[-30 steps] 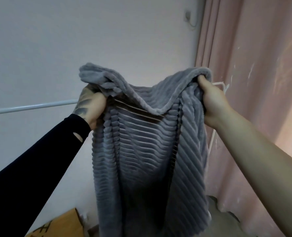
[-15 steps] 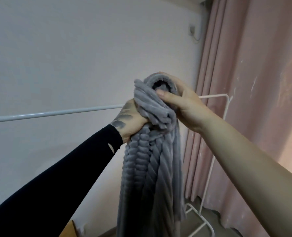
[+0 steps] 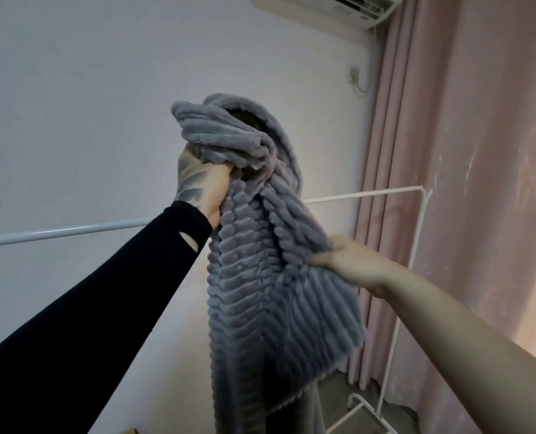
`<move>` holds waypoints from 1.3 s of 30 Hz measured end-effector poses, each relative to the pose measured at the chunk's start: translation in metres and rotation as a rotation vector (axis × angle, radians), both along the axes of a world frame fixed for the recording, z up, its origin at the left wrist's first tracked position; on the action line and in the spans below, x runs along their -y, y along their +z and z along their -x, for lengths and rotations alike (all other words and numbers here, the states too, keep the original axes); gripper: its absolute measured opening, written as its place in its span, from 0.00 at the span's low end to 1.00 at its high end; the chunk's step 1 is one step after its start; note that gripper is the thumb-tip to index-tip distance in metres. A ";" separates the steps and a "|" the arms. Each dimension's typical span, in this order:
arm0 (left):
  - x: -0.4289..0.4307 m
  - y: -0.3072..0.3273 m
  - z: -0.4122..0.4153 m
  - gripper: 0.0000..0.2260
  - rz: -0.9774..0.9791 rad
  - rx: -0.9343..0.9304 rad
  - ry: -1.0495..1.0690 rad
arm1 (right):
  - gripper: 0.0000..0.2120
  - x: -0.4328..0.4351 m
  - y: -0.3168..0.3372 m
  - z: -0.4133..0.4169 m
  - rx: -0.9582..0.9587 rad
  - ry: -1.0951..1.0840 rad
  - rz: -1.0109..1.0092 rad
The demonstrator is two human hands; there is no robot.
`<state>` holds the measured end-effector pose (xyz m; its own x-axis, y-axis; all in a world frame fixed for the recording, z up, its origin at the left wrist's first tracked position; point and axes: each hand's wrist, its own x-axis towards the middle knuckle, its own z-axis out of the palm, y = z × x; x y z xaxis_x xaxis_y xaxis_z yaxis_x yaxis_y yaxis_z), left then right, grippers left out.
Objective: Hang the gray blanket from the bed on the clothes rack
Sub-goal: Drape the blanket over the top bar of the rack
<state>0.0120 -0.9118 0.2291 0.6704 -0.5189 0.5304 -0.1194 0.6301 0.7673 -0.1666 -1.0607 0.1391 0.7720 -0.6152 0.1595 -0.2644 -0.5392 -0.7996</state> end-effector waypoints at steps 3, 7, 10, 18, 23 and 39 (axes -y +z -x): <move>-0.010 0.005 -0.014 0.13 -0.047 -0.068 0.041 | 0.10 0.007 0.022 -0.012 0.415 -0.127 -0.193; -0.009 0.014 -0.025 0.12 -0.042 -0.096 0.025 | 0.11 -0.011 0.033 -0.042 0.538 0.142 -0.186; -0.003 0.022 -0.018 0.09 0.033 -0.088 -0.178 | 0.21 -0.036 0.029 -0.066 0.481 0.335 0.005; 0.022 0.036 -0.029 0.17 -0.082 0.146 -0.275 | 0.14 -0.033 0.044 -0.118 0.860 -0.119 0.079; 0.044 0.010 -0.064 0.22 -0.343 0.416 0.088 | 0.11 0.012 0.097 -0.143 0.906 -0.200 0.200; 0.155 0.015 -0.207 0.19 -0.723 0.099 0.526 | 0.32 0.190 0.149 -0.338 -0.013 0.358 0.356</move>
<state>0.2189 -1.0669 0.2436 0.8842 -0.3873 0.2611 -0.3426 -0.1577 0.9261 0.1713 -1.2502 0.2884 0.9280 -0.2212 0.2998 -0.0224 -0.8364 -0.5477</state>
